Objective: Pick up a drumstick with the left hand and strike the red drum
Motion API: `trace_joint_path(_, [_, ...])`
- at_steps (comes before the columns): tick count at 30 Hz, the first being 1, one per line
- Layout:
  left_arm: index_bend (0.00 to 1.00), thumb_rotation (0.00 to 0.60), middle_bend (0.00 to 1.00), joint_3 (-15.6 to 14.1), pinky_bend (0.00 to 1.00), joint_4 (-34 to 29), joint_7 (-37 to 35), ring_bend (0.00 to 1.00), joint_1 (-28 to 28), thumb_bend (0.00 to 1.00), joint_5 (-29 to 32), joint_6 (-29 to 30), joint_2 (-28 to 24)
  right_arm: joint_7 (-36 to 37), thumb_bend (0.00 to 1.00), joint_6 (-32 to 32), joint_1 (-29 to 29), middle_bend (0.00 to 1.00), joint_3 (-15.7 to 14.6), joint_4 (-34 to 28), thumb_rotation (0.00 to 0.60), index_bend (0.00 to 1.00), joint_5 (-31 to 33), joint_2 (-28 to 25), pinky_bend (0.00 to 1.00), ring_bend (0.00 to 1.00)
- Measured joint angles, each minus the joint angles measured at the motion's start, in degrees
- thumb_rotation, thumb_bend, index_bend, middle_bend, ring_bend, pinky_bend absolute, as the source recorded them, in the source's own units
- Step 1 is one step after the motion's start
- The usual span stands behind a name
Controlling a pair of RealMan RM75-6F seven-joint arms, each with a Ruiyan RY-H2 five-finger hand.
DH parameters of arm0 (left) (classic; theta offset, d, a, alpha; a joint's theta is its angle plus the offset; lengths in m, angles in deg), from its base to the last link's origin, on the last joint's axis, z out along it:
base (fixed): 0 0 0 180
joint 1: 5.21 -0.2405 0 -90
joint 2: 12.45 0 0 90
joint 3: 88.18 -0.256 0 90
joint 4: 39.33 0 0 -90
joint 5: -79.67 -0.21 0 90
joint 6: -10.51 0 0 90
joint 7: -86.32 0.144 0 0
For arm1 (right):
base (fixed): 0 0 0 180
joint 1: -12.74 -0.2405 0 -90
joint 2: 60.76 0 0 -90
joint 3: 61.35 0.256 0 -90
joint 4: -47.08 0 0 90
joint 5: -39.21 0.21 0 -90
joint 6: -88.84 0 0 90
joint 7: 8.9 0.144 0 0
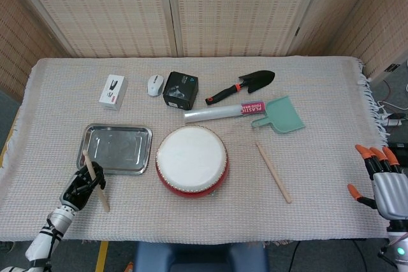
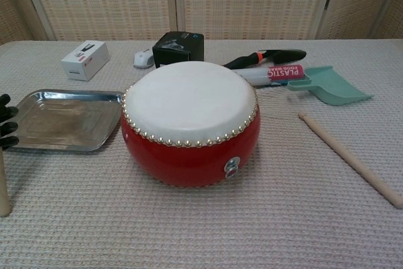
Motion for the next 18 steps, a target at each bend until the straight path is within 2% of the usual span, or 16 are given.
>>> trace_joint_path(5, [0.60, 0.600, 0.68, -0.7, 0.68, -0.9, 3.4, 0.64, -0.1, 0.32, -0.9, 1.3, 0.1, -0.8, 0.25, 1.0, 0.0, 0.13, 0.5, -0.7, 0.600, 0.09, -0.3, -0.6, 0.03, 0.00])
trace_joint_path(18, [0.67, 0.600, 0.73, -3.5, 0.68, -0.9, 9.1, 0.68, -0.7, 0.32, -3.2, 4.2, 0.6, -2.7, 0.25, 1.9, 0.0, 0.13, 1.0, -3.0, 0.600, 0.09, -0.8, -2.1, 0.03, 0.00])
